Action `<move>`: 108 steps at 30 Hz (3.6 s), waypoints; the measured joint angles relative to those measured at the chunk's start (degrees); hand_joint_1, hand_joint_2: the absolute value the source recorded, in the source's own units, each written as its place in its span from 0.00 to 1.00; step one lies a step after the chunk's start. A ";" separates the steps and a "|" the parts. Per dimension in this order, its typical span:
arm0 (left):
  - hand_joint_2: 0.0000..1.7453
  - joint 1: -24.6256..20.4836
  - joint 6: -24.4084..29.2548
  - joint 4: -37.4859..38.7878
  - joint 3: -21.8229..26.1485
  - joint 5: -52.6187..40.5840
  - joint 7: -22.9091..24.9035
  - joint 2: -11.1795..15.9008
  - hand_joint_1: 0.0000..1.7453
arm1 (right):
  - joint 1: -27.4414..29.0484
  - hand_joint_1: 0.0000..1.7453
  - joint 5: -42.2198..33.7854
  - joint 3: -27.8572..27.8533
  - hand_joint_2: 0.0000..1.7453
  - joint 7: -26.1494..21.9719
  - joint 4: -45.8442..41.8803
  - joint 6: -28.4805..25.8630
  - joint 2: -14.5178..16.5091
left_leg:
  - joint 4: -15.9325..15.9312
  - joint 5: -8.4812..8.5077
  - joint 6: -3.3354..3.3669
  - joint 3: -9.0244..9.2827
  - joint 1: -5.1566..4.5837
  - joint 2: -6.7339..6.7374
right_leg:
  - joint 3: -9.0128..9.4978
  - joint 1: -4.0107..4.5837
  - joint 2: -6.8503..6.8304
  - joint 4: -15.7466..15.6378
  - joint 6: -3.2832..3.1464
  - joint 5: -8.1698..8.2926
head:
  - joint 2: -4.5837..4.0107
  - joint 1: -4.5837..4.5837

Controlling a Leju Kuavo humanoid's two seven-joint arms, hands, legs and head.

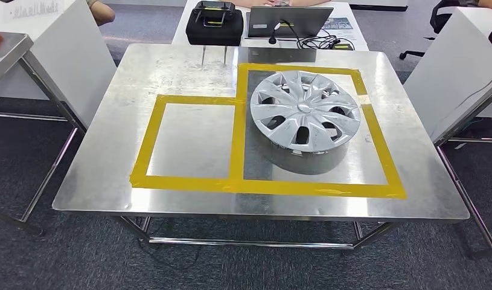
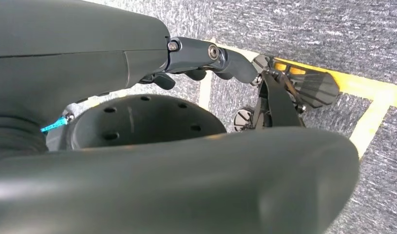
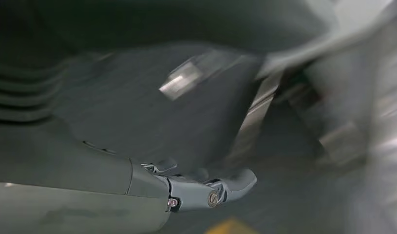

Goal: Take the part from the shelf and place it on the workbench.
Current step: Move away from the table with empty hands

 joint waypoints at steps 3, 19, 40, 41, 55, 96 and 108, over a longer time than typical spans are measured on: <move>0.00 -0.36 0.57 -0.05 0.29 0.14 -0.56 -0.59 0.00 | -1.34 0.00 3.48 -0.23 0.00 6.35 13.46 -7.16 6.86 | -0.28 0.15 0.36 0.10 -0.02 0.15 | 0.51 -0.05 0.13 -0.26 0.40 0.20 | 0.00 0.02; 0.00 -0.77 0.90 -0.01 0.36 -3.06 0.35 -1.09 0.00 | -3.93 0.00 20.08 6.87 0.00 20.87 41.00 -0.59 23.93 | -0.43 0.45 -1.46 0.55 0.29 0.46 | 0.80 -0.56 0.43 1.41 -0.57 -2.28 | 0.00 1.25; 0.00 -0.64 0.10 0.14 0.33 -2.47 2.77 -1.19 0.00 | -4.67 0.00 23.30 14.20 0.00 16.76 48.30 0.82 24.40 | -0.10 -0.77 0.60 1.53 0.32 0.23 | -4.63 -0.21 0.48 12.72 0.26 -7.49 | 0.00 -0.73; 0.00 -0.62 -0.14 0.14 0.33 -2.60 2.74 -1.21 0.00 | -4.67 0.00 23.32 14.40 0.00 16.19 48.36 0.95 24.09 | -0.08 -0.66 0.77 1.26 0.11 0.29 | -6.06 -0.15 0.48 16.06 0.23 -8.76 | 0.00 -0.38; 0.00 -0.66 -2.38 0.54 0.33 -2.34 3.43 -1.22 0.00 | -5.20 0.00 22.43 15.12 0.00 12.68 48.84 1.11 20.45 | 9.09 -6.80 -1.17 -3.01 -0.64 0.13 | 1.64 0.79 1.06 -0.70 -3.67 0.56 | 0.00 -0.01; 0.00 -0.82 0.80 0.54 -1.04 -7.48 1.33 -1.28 0.00 | -5.00 0.00 19.38 15.13 0.00 14.00 50.27 1.77 22.35 | 1.05 -3.09 -1.98 2.89 1.47 -4.04 | -0.68 -0.53 8.41 1.80 -0.54 -0.46 | 0.00 -0.75; 0.00 -0.98 2.80 0.58 -5.03 -11.67 2.14 -1.63 0.00 | -4.86 0.00 20.80 16.00 0.00 12.67 50.43 1.78 21.59 | 0.92 -2.58 -0.19 2.35 0.01 6.04 | -1.41 0.82 -2.30 5.58 -1.86 -2.78 | 0.00 2.15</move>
